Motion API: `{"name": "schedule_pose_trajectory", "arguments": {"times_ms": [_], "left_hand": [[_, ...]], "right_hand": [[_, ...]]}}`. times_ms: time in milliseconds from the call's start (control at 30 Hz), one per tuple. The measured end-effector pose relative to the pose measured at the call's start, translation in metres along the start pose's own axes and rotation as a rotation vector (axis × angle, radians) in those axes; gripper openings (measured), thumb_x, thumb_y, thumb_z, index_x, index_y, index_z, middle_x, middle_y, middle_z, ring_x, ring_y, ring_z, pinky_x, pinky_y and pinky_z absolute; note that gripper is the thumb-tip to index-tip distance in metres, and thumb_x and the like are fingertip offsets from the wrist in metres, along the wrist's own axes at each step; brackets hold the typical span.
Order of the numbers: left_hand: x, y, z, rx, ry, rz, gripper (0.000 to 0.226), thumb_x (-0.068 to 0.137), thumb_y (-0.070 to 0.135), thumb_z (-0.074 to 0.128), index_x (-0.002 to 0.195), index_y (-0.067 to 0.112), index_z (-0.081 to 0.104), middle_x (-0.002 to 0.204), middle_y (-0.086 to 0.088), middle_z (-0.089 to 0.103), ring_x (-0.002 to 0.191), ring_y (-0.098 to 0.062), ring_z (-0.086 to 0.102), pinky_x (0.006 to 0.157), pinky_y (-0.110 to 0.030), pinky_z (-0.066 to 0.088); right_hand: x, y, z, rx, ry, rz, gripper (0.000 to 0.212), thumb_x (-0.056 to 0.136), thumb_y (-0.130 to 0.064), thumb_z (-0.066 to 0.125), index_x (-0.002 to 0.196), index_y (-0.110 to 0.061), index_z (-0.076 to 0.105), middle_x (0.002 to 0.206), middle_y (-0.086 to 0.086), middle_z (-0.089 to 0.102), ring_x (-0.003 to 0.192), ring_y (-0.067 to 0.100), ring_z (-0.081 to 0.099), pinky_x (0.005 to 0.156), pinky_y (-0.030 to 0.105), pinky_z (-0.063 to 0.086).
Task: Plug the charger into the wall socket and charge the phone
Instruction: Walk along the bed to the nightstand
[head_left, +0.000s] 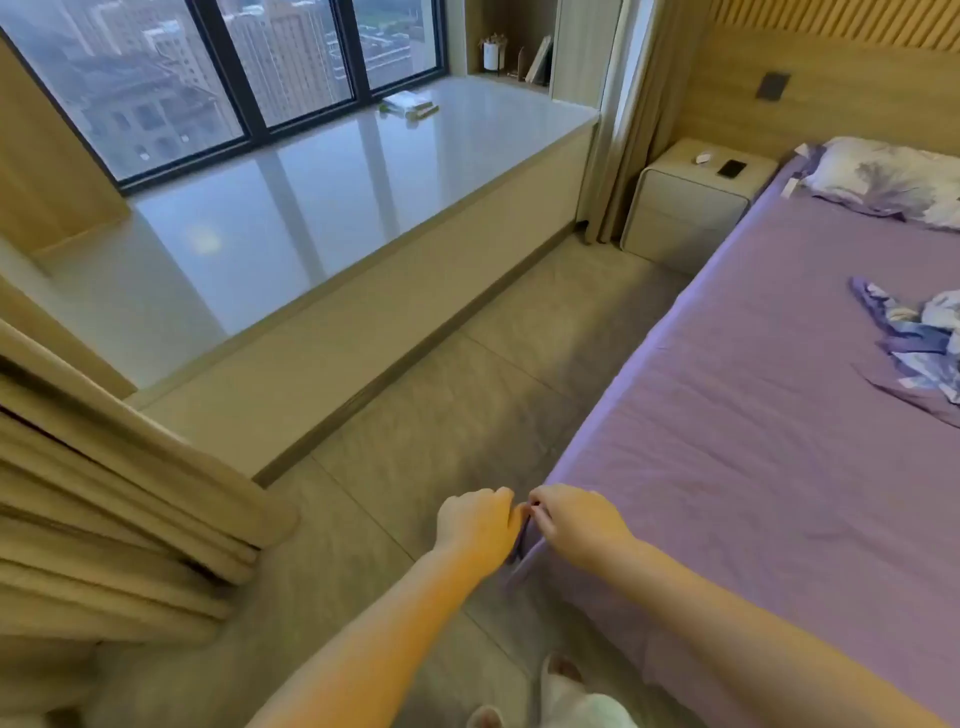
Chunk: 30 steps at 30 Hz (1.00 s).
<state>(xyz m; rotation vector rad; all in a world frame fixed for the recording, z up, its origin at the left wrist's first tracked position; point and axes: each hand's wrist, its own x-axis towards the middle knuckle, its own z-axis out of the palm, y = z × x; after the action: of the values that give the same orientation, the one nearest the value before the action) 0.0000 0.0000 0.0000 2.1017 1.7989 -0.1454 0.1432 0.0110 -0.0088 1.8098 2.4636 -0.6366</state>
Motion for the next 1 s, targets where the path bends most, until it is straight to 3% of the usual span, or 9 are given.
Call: {"name": "schedule_pose_trajectory", "arguments": {"times_ms": [167,433,600,800,1000], "left_hand": [[0.005,-0.007,0.019,0.0,-0.049,-0.035,0.05,0.099,0.048,0.024,0.121,0.016,0.054,0.115,-0.009,0.067,0.102,-0.032,0.064,0.079,-0.038,0.046],[0.035,0.004,0.035,-0.052,-0.107,-0.121,0.051,0.097,0.05,0.026,0.122,0.016,0.055,0.114,-0.008,0.067,0.101,-0.03,0.064,0.082,-0.04,0.051],[0.053,0.008,0.043,-0.092,-0.136,-0.179,0.046,0.097,0.049,0.029,0.106,0.016,0.06,0.104,-0.007,0.069,0.093,-0.029,0.065,0.078,-0.039,0.052],[0.071,0.004,0.044,-0.088,-0.194,-0.219,0.047,0.096,0.049,0.029,0.105,0.017,0.062,0.102,-0.006,0.069,0.092,-0.027,0.065,0.076,-0.037,0.049],[0.099,-0.014,0.035,-0.074,-0.225,-0.185,0.046,0.096,0.051,0.031,0.089,0.017,0.061,0.089,-0.004,0.067,0.077,-0.023,0.063,0.071,-0.037,0.049]], "right_hand": [[0.006,0.01,0.012,0.008,-0.043,-0.116,0.025,0.095,-0.03,0.036,0.099,-0.016,0.057,0.104,0.006,0.066,0.092,0.028,0.06,0.068,0.029,0.029],[0.04,0.044,0.034,0.092,-0.115,-0.093,0.028,0.094,-0.035,0.036,0.098,-0.021,0.06,0.1,0.002,0.069,0.09,0.024,0.063,0.077,0.036,0.047],[0.054,0.062,0.043,0.132,-0.14,-0.065,0.028,0.093,-0.038,0.036,0.092,-0.019,0.058,0.092,0.004,0.07,0.085,0.028,0.063,0.067,0.034,0.038],[0.071,0.069,0.045,0.122,-0.201,-0.054,0.037,0.093,-0.043,0.035,0.093,-0.017,0.061,0.093,0.005,0.07,0.087,0.028,0.064,0.072,0.037,0.045],[0.1,0.067,0.04,0.143,-0.235,0.009,0.038,0.094,-0.043,0.036,0.089,-0.016,0.062,0.087,0.003,0.07,0.082,0.025,0.063,0.065,0.033,0.038]]}}
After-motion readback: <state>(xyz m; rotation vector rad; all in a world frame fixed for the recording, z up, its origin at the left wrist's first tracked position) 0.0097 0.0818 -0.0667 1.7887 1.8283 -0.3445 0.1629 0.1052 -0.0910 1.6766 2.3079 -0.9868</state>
